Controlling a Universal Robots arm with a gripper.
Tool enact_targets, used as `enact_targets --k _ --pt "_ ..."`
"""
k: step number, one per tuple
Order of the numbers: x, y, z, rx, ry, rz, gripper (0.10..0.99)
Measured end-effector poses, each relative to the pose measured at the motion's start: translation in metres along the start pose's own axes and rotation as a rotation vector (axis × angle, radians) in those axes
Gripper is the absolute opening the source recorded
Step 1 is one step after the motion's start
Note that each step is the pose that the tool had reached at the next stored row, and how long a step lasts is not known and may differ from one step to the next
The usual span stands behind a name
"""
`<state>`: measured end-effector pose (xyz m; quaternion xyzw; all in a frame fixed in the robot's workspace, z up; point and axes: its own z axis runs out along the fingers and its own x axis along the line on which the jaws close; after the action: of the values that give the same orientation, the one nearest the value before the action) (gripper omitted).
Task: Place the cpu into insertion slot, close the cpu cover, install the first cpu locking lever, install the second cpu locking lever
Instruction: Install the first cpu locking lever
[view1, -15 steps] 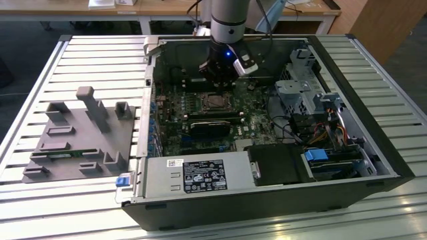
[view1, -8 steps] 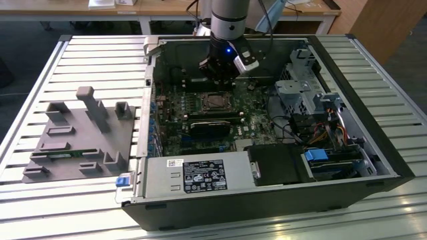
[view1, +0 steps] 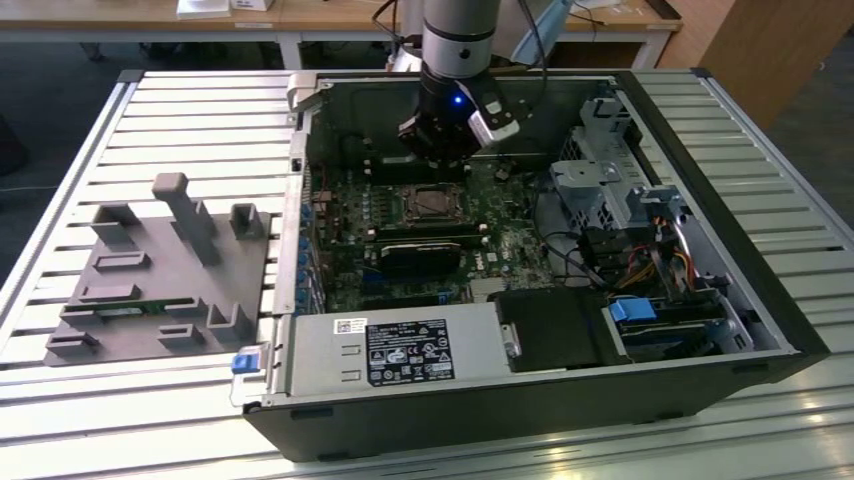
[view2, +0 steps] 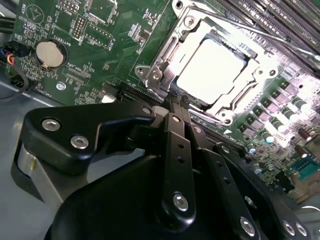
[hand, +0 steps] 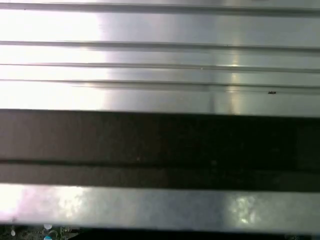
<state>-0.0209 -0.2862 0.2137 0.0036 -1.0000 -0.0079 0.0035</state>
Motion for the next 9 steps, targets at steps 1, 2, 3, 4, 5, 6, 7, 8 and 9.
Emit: enact_targets --k 1,2,3,4,5,6,7,8,9 --pt "0.0 -0.0008 0.0 0.0 -0.0001 0.0 0.106" --pt "0.0 -0.0016 0.0 0.0 0.0 0.0 0.106" --pt "0.0 -0.0023 0.0 0.0 -0.0001 0.0 0.106" --pt "0.0 -0.0029 0.0 0.0 -0.0001 0.0 0.106" --pt "0.0 -0.0032 0.0 0.0 -0.0001 0.0 0.106" --pt "0.0 -0.0035 0.0 0.0 -0.0001 0.0 0.106" --pt "0.0 -0.0038 -0.0001 0.0 0.0 0.0 0.106" --pt "0.0 -0.0041 -0.0001 0.0 0.0 0.0 0.106" --pt "0.0 -0.0044 -0.0001 0.0 -0.0001 0.0 0.106"
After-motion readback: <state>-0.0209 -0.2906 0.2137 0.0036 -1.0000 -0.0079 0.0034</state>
